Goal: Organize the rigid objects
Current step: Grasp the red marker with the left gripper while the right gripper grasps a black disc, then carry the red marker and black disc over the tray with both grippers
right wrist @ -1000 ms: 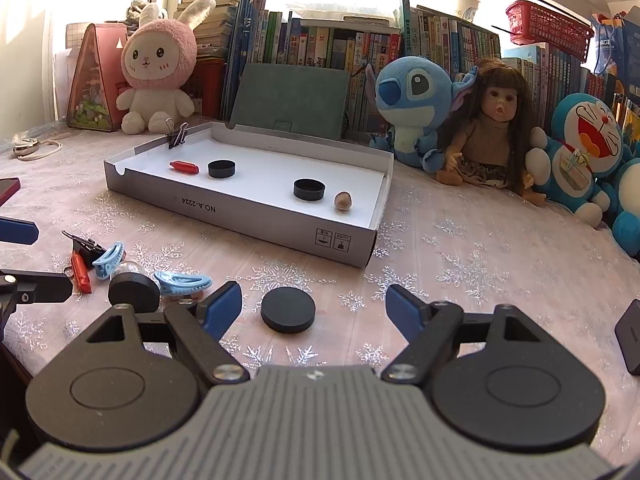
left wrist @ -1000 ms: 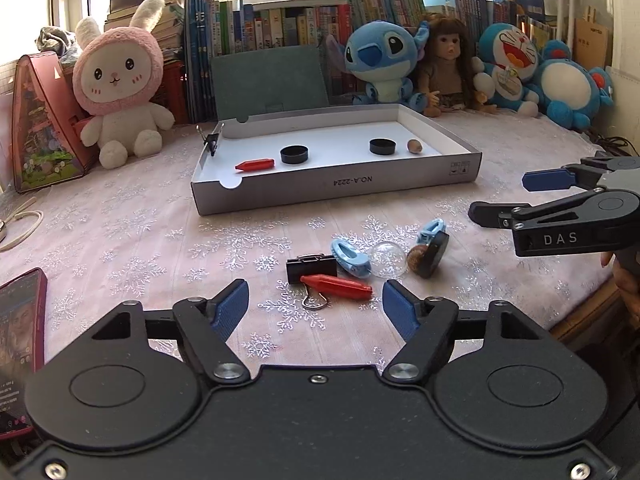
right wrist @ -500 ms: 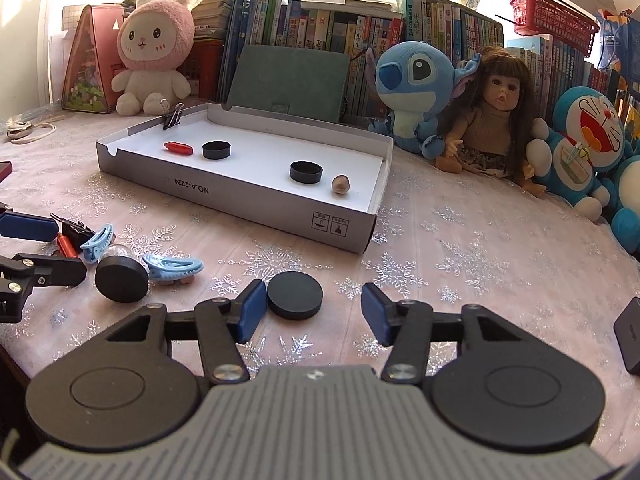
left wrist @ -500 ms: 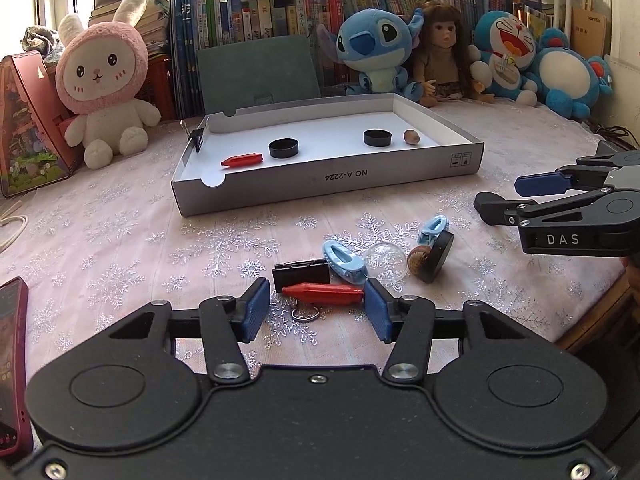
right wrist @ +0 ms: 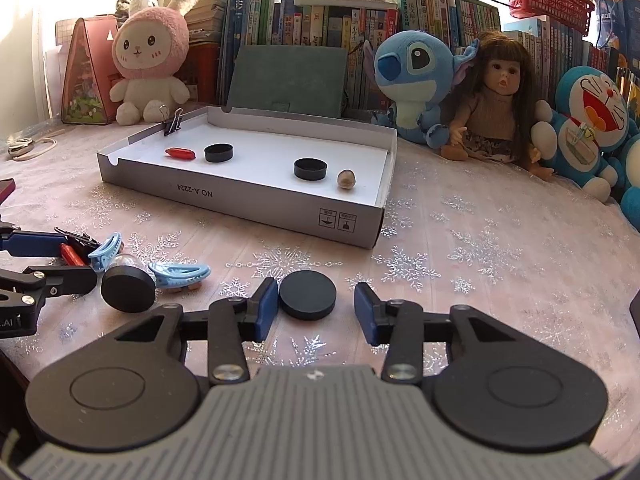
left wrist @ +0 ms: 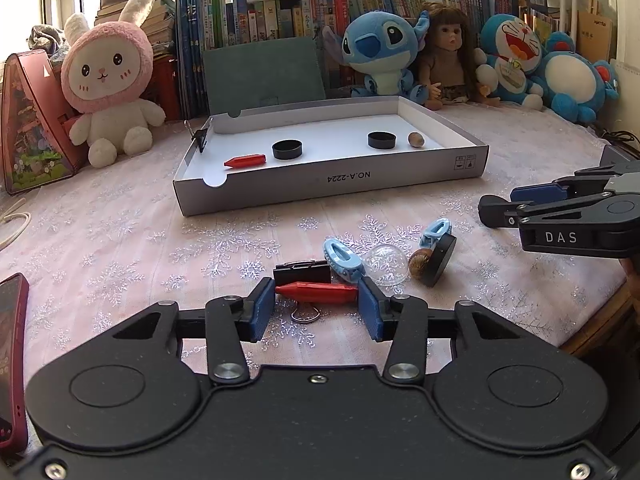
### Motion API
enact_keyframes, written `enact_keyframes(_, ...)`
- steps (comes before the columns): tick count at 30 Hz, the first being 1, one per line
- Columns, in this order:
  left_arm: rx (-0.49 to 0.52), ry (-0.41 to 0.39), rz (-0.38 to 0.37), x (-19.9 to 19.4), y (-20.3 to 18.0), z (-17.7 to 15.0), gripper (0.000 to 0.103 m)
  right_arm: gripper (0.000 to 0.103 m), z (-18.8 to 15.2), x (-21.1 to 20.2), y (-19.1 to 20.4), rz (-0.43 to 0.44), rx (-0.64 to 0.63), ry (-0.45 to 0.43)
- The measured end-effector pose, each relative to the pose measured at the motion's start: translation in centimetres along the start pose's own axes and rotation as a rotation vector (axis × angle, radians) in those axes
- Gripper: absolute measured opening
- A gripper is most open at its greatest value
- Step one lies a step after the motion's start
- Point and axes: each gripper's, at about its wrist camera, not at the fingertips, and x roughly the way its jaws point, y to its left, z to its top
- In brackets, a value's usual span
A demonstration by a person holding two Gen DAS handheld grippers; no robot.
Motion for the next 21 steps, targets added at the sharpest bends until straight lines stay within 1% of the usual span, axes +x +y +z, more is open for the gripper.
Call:
enact_keyframes(2,-0.007,0.003,0.003,0.0,0.0,0.0,0.042,0.044,0.0,0.0,0.0,0.008,0.008,0.001)
enact_keyframes(4,-0.012,0.005,0.005,-0.2,0.1,0.1,0.042,0.038,0.0,0.0,0.0,0.014,0.015,0.002)
enact_keyframes(10,-0.028,-0.002,-0.006,-1.1,0.5,0.6,0.042,0.037,0.1,-0.2,0.2,0.012,0.022,-0.007)
enact_keyframes(21,-0.112,-0.018,-0.01,-1.6,2.3,2.8,0.042,0.037,1.1,-0.7,-0.2,0.01,0.064,-0.022)
